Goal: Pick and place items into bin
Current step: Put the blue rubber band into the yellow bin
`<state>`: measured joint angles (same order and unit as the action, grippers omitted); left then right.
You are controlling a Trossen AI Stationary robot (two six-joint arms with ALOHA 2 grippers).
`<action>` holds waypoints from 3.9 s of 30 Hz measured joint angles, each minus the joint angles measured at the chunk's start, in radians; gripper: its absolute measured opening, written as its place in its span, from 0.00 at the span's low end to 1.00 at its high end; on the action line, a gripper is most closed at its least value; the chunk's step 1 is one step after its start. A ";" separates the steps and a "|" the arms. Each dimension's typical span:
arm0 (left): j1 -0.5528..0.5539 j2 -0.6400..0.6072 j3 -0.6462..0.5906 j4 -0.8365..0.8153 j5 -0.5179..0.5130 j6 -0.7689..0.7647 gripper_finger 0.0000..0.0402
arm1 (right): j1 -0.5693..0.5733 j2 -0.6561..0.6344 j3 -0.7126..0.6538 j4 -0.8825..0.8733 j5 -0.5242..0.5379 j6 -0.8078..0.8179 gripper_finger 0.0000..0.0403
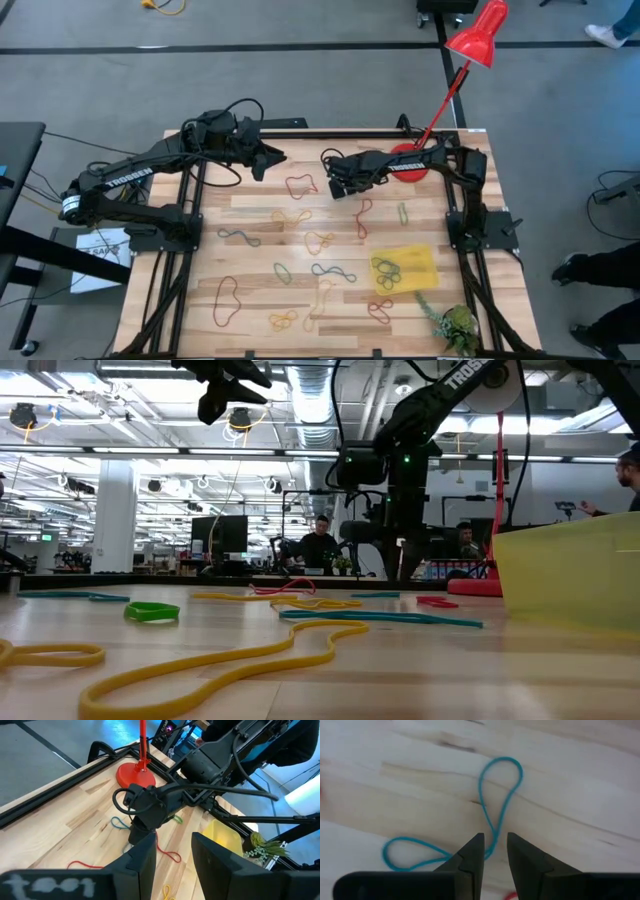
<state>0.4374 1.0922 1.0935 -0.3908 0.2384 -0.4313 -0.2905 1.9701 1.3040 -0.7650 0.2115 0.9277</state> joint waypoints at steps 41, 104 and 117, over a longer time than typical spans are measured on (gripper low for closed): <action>0.000 0.000 0.000 -0.001 -0.035 -0.002 0.28 | 0.045 0.018 -0.048 0.195 0.004 -0.024 0.01; 0.000 0.000 0.000 0.053 -0.052 0.000 0.28 | 0.860 -0.395 0.146 -0.685 -0.216 0.902 0.00; 0.000 0.000 0.000 0.050 -0.061 0.001 0.28 | 0.829 -0.339 0.129 -0.617 -0.207 0.834 0.00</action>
<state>0.4370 1.0924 1.0935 -0.3412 0.1770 -0.4305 0.5388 1.6313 1.4330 -1.3822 0.0047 1.7614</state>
